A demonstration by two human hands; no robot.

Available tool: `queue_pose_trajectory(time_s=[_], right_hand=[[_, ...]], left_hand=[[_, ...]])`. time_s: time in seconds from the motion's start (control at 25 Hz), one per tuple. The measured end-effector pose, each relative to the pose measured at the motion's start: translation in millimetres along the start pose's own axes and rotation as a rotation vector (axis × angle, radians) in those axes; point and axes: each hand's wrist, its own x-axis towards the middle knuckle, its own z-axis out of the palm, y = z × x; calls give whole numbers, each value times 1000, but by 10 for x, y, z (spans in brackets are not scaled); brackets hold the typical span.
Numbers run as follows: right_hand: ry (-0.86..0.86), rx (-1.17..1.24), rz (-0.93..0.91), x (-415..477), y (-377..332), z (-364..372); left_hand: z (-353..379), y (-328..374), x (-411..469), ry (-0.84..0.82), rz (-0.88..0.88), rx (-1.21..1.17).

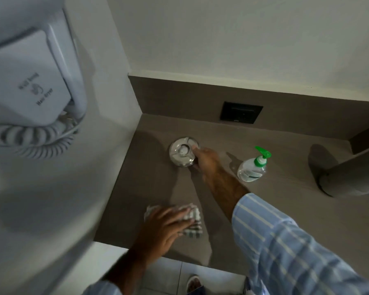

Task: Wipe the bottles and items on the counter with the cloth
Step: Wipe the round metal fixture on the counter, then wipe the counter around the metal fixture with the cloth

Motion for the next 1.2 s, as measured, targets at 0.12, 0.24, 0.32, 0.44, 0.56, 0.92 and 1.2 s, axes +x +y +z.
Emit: queue_pose_trajectory(time_s=[0.12,0.24,0.32,0.44,0.56,0.92,1.2], right_hand=[[-32,-160,-15,103,223,54],[-29,-455,-82,274,374,71],[-36,-636,-117,279,375,68],[-13,-906,-195,-106,160,40],[-135,-812,-251,-630,-228,-5],[-153,-556,-497,-2174,-2379,-1370],[135,-281,-546,-2939,-3127,-3556]], left_hand=[[-2,211,-296,254,-277,-89],[-277,245,-75,557,-932,-633],[-497,123,104,617,-1118,-962],[-832,-30,231,584,-1053,-1289],[-1269,86,374,435,-984,-1261],[-2842,1472,1655,328,-481,-1250],[-2993,3272,2963,280,-202,-1354]])
